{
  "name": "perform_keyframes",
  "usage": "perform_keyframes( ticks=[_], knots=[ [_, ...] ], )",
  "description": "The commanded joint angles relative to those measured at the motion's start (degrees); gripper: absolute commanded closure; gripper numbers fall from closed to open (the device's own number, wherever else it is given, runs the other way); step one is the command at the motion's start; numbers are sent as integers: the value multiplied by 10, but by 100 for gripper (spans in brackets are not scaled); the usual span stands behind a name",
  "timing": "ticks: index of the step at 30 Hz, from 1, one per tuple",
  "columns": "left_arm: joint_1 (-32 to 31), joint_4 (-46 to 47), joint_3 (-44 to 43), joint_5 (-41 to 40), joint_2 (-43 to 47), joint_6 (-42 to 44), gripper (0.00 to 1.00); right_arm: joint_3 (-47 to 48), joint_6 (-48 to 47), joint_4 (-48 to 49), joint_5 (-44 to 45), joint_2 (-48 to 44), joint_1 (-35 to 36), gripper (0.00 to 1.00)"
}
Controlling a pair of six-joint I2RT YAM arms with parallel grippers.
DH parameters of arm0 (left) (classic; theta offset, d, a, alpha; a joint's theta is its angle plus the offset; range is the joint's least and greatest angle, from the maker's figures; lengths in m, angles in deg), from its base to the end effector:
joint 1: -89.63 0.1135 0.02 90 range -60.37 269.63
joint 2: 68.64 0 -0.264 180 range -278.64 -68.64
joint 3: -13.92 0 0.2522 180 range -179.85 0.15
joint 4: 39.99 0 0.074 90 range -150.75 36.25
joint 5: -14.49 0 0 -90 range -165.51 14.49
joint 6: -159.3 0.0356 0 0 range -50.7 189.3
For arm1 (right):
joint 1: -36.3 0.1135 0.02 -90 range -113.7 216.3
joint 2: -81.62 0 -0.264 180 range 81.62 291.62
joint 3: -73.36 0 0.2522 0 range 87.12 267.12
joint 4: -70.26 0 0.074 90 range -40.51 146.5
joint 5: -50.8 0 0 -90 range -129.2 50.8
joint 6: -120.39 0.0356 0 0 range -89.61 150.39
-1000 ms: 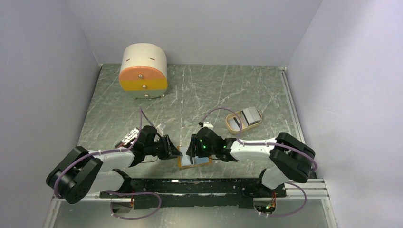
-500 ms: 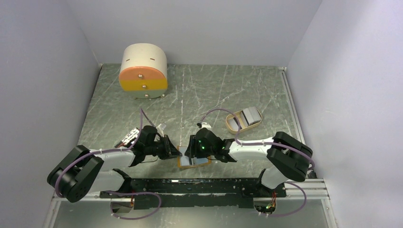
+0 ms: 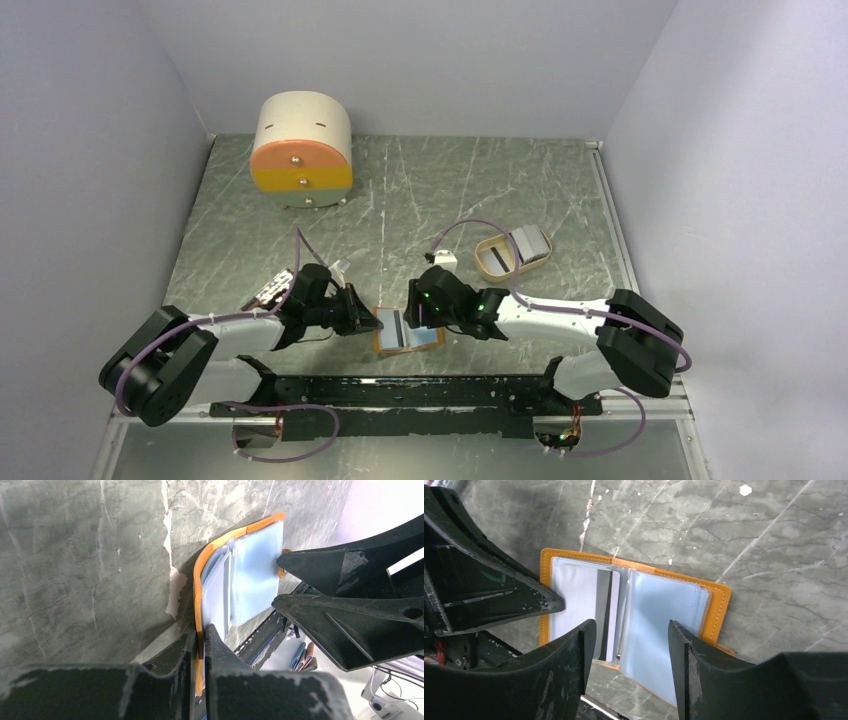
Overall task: Put the credit cards into the card holder
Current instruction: Insert the credit card into the card holder, then turn over the card slot in the card holder.
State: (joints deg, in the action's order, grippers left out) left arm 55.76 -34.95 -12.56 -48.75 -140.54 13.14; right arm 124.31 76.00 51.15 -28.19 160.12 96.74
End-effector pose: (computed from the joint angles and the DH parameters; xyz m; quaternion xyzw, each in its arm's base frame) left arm 0.1535 -0.1223 0.1163 -0.0754 0.8852 -0.4372 0.1400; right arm 0.1370 0.2278 0.1763 -0.0843 0.9219 0.2400 0.2923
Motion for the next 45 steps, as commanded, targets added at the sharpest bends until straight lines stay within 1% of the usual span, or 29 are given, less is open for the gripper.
perform_keyframes(
  ticks=[1, 4, 8, 10, 16, 20, 25, 33, 39, 42, 45],
  knots=[
    [-3, -4, -11, -9, 1, 9, 91, 10, -13, -24, 24, 5, 4, 42],
    [-3, -12, -14, -12, 6, 12, 91, 13, -10, -32, 33, 18, 6, 42],
    [-3, -13, -10, -15, 15, 10, 91, 12, -10, -58, 74, 31, 7, 38],
    [-3, -14, -9, -15, 18, 10, 91, 16, -11, -68, 81, 38, 7, 37],
    [-3, -26, -15, -19, 21, 14, 91, 31, -16, -76, 97, 53, 17, 37],
    [-3, -20, -11, -18, 20, 11, 91, 45, -40, -60, 93, 56, 21, 39],
    [-3, -19, -11, -19, 17, 12, 91, 80, -52, -76, 94, 61, 21, 39],
    [-3, -19, -12, -17, 15, 13, 91, 73, -53, -61, 91, 83, 21, 39],
    [-3, -36, -16, -32, 25, 16, 91, 108, -65, -111, 126, 67, 21, 37],
    [-3, -51, -19, -49, 36, 19, 91, 114, -67, -112, 114, 48, 21, 38],
    [-3, -54, -21, -51, 37, 21, 91, 96, -56, -70, 72, 45, 28, 39]
  ],
)
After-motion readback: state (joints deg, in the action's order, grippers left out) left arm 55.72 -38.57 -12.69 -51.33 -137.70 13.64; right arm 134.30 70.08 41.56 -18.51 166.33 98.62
